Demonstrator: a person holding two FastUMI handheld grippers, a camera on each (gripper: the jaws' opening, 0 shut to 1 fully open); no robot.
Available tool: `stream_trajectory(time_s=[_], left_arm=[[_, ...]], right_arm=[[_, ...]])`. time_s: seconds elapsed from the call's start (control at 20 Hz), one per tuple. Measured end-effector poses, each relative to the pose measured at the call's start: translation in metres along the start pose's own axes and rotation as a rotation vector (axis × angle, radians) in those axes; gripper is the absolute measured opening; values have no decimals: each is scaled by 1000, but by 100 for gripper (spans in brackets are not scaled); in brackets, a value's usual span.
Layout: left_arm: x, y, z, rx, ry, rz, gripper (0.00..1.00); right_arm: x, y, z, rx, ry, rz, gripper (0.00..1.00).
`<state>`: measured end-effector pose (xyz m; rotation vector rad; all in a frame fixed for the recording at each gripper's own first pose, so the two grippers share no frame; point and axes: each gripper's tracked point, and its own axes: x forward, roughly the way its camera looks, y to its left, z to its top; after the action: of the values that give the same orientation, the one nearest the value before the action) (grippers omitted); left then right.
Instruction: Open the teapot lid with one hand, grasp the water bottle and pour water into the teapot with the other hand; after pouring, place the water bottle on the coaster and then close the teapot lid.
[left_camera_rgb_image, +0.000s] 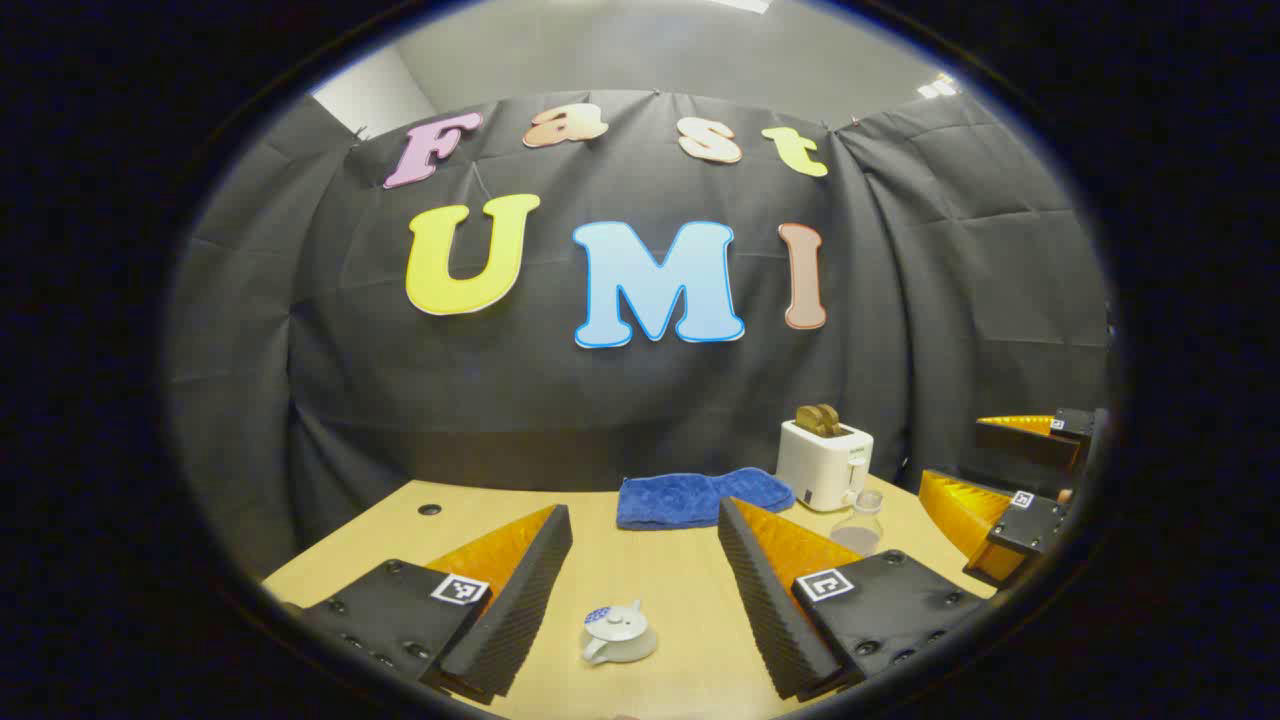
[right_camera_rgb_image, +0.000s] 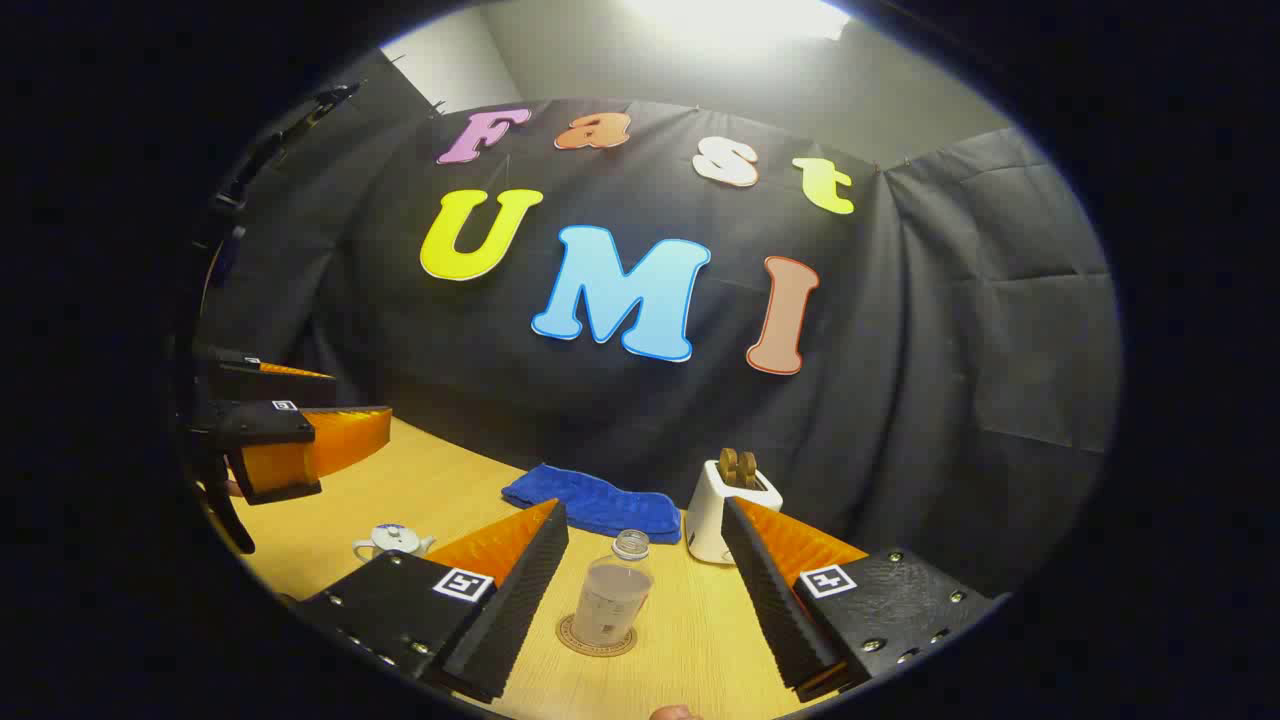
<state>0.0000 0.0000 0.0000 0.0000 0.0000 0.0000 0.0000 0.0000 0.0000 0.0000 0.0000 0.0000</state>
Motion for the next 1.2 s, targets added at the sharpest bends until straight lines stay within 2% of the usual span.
stream_trajectory(time_s=[0.4, 0.9, 1.2], left_arm=[[1, 9, -15, 2, 27, -12, 96], [8, 12, -21, 5, 31, -2, 96], [33, 7, -60, 23, 68, -9, 97]], right_arm=[[4, 12, -3, 28, 24, -31, 96], [14, 14, -7, 29, 39, -29, 96], [24, 7, -21, 15, 58, -49, 96]])
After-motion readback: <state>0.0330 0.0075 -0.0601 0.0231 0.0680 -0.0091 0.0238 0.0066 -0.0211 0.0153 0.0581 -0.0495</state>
